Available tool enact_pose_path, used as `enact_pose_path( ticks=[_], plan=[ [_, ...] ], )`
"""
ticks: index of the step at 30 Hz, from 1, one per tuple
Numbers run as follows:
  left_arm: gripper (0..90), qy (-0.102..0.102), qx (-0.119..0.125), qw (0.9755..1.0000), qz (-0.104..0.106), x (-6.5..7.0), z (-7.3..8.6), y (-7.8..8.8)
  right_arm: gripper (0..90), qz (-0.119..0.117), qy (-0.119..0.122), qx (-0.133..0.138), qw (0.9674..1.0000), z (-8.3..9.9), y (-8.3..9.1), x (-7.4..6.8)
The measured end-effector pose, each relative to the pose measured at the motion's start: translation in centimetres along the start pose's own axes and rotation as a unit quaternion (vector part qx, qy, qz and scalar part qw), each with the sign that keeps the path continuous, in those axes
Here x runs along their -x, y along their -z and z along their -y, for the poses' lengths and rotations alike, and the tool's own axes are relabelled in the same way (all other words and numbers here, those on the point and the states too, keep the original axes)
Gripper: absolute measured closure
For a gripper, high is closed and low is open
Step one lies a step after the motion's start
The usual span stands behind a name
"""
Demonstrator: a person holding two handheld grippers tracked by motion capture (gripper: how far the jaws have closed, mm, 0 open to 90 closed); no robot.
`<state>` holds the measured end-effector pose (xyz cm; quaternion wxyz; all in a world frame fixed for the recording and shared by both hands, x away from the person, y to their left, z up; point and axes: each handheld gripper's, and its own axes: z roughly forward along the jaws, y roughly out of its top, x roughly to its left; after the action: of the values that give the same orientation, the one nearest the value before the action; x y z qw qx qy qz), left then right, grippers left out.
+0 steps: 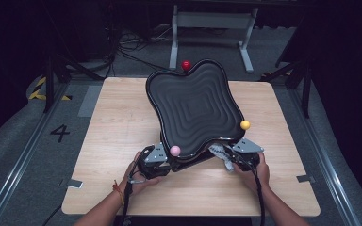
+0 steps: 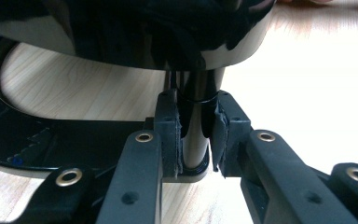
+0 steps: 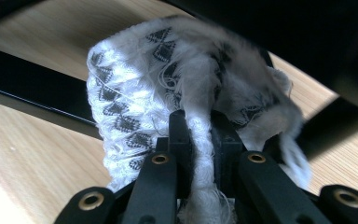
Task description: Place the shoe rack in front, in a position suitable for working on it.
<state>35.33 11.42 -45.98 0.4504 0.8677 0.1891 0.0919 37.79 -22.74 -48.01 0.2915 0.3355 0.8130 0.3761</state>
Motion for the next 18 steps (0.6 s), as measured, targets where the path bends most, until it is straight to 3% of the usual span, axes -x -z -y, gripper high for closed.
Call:
enact_pose_path(
  ticks=[5,12,18],
  plan=[
    [74.6,0.000,0.000,1.0000,0.001,0.0,0.0,0.0,81.5,0.006,-0.014,-0.003,0.9999,0.3,0.2,0.8],
    [74.6,0.003,0.000,1.0000,0.003,0.2,0.0,0.0,81.6,0.007,-0.014,0.000,0.9999,0.4,0.0,1.0],
    [74.6,0.003,0.001,1.0000,0.003,0.2,0.0,-0.1,81.9,-0.013,-0.006,0.012,0.9998,0.0,-0.4,-0.3]
  ],
)
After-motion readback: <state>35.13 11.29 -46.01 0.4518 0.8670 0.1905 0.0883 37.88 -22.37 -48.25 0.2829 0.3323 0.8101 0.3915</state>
